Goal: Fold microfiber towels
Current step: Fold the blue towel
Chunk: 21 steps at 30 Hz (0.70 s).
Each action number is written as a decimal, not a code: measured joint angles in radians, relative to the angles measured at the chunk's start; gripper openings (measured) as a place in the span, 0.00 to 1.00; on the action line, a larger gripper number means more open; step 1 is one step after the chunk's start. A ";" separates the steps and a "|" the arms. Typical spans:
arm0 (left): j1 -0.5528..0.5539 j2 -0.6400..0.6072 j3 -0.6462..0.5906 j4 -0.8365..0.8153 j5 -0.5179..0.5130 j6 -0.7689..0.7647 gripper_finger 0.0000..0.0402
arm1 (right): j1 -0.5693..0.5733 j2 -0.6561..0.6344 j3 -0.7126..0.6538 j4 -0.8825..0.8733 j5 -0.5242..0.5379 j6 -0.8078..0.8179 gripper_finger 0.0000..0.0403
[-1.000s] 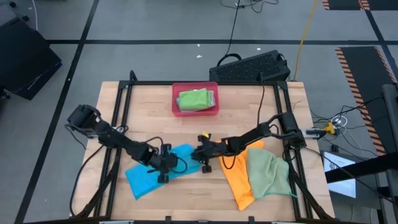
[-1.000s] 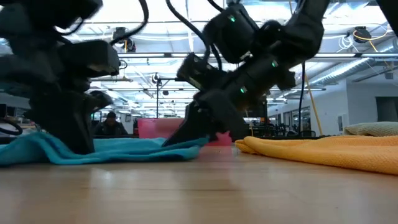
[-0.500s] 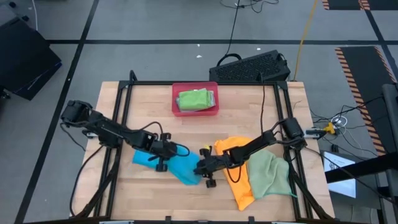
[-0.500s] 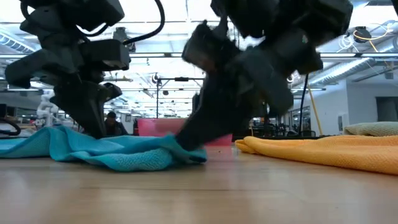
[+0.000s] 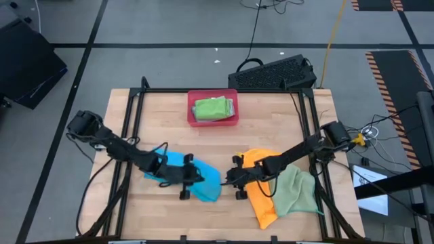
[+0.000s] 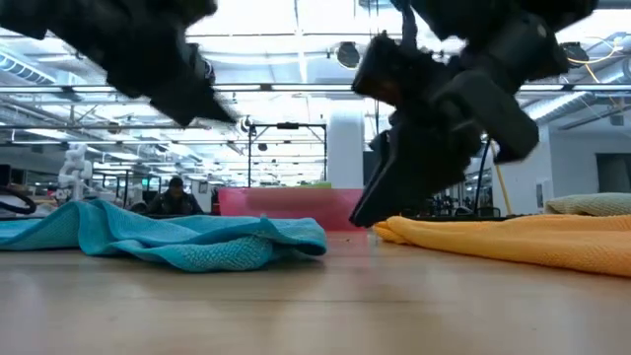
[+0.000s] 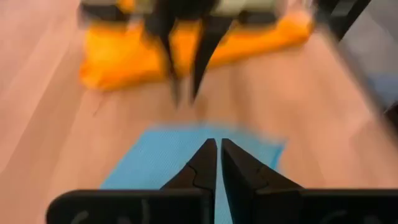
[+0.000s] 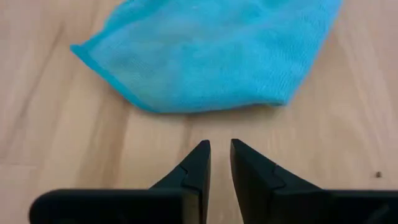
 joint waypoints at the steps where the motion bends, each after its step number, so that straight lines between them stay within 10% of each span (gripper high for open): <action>1: -0.017 0.013 0.004 0.036 -0.020 -0.003 0.07 | 0.004 0.002 -0.015 0.029 0.000 0.002 0.15; 8: -0.135 0.129 0.053 0.068 -0.186 -0.055 0.20 | 0.033 0.005 -0.073 0.222 -0.002 -0.075 0.21; 21: -0.172 0.456 0.350 -0.036 -0.191 -0.021 0.49 | 0.078 0.063 -0.072 0.281 0.038 -0.058 0.36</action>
